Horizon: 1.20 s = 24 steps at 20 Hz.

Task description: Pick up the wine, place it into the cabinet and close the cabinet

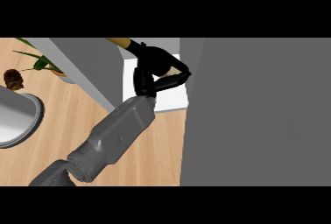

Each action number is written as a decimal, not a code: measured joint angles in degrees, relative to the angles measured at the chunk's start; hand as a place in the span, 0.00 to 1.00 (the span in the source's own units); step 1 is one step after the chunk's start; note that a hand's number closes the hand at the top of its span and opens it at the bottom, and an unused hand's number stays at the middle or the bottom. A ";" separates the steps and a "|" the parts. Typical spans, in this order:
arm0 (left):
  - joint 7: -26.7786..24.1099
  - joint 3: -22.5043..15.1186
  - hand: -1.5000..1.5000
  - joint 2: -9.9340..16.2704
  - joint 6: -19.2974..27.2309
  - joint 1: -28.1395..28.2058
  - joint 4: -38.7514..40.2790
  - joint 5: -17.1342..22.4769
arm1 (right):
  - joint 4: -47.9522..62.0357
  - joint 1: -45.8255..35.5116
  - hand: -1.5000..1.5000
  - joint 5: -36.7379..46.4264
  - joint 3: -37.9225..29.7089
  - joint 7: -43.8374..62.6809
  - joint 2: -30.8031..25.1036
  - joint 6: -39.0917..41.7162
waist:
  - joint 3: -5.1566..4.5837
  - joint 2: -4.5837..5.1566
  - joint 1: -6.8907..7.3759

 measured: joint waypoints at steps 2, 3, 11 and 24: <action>-0.27 -1.08 0.00 0.06 0.64 -0.47 -0.50 -0.13 | 0.16 -0.51 0.00 0.50 0.36 0.34 0.15 -0.35 | -0.01 -0.06 0.19; -0.34 -1.41 0.00 0.07 0.75 -0.88 -0.47 -0.13 | 0.27 -0.63 0.00 0.65 0.31 0.37 0.04 -0.33 | -0.02 -0.05 0.23; -3.59 -3.49 0.00 -0.14 1.43 0.10 -3.32 1.30 | 0.32 0.05 0.00 0.55 -0.24 0.06 -0.07 -0.33 | -0.04 -0.35 1.38; -6.43 -8.39 0.00 0.26 0.64 2.96 -10.46 4.49 | -1.49 -0.66 0.00 1.67 0.95 3.37 0.36 -2.43 | -0.01 -1.02 3.54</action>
